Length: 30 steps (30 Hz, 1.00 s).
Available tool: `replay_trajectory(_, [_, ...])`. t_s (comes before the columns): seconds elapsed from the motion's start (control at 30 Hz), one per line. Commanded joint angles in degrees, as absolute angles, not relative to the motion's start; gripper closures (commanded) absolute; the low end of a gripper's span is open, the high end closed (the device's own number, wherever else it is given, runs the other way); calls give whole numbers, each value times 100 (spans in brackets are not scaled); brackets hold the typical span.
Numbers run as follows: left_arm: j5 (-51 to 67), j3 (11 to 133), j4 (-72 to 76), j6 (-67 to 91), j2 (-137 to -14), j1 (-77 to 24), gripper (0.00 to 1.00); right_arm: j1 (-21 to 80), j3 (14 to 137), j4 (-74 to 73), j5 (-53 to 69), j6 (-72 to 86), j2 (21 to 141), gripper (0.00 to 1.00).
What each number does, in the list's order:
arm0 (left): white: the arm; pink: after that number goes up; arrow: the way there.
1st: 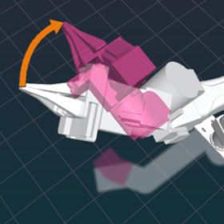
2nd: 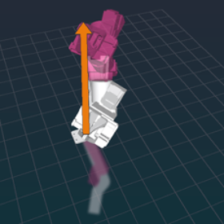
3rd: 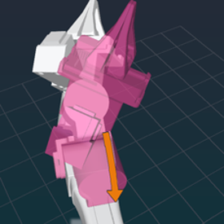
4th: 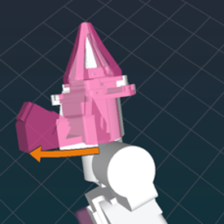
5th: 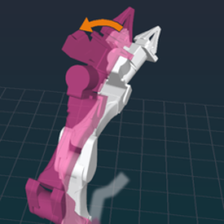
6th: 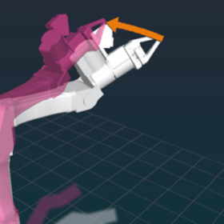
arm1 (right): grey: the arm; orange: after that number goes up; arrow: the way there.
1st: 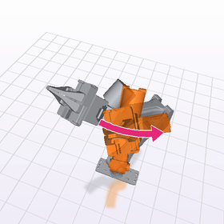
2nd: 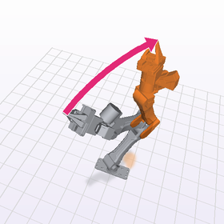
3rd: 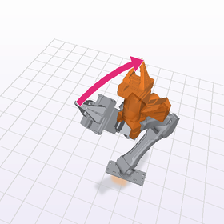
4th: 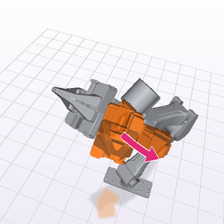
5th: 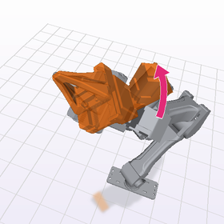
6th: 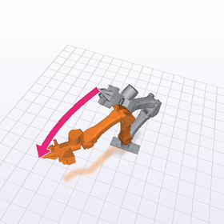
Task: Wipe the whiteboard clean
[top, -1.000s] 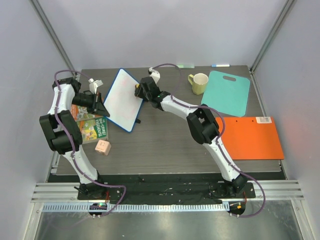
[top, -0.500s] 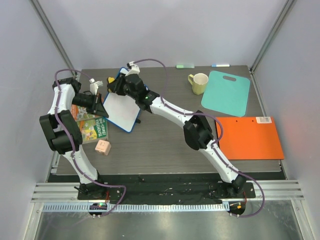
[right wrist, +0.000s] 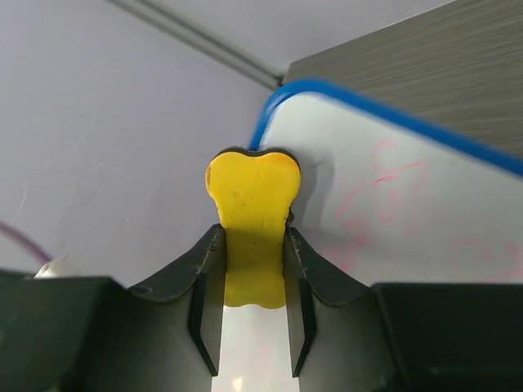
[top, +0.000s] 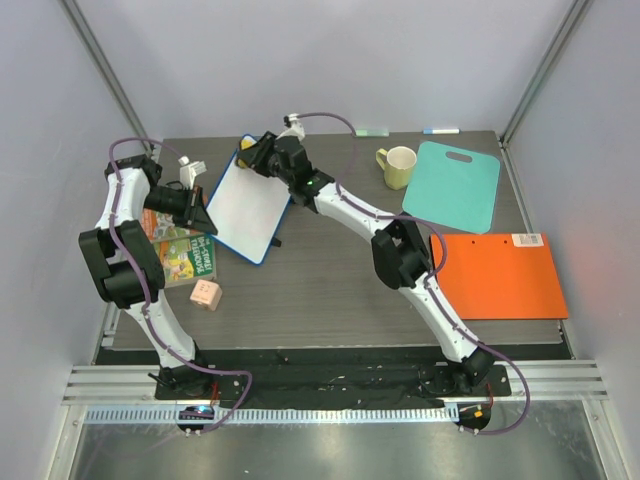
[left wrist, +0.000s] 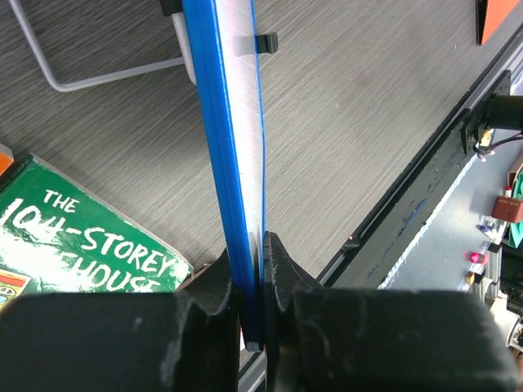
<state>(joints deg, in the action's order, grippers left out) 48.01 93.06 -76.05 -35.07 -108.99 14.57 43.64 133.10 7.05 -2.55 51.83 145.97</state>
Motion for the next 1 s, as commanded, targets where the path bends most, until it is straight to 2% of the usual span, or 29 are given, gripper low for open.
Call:
replay_trajectory(0.0, [4790, 9150, -8561, -4526, -10644, 1002, 100, 4025, 13430, -341, -790, 5089, 15038, 99])
replay_trajectory(0.23, [4834, 9202, -8596, -4526, -10617, 1002, 100, 4052, 13334, -931, -923, 4966, 15205, 99])
replay_trajectory(0.47, [4843, 9228, -8596, -4500, -10600, 1011, 100, 4122, 12369, -888, -756, 4922, 15109, 99])
replay_trajectory(0.7, [4834, 9185, -8596, -4509, -10591, 1002, 100, 4122, 11084, 348, -388, 4992, 14810, 99])
replay_trajectory(0.97, [4790, 9141, -8631, -4579, -10591, 1002, 100, 4157, 11294, 1150, 369, 4983, 14661, 99])
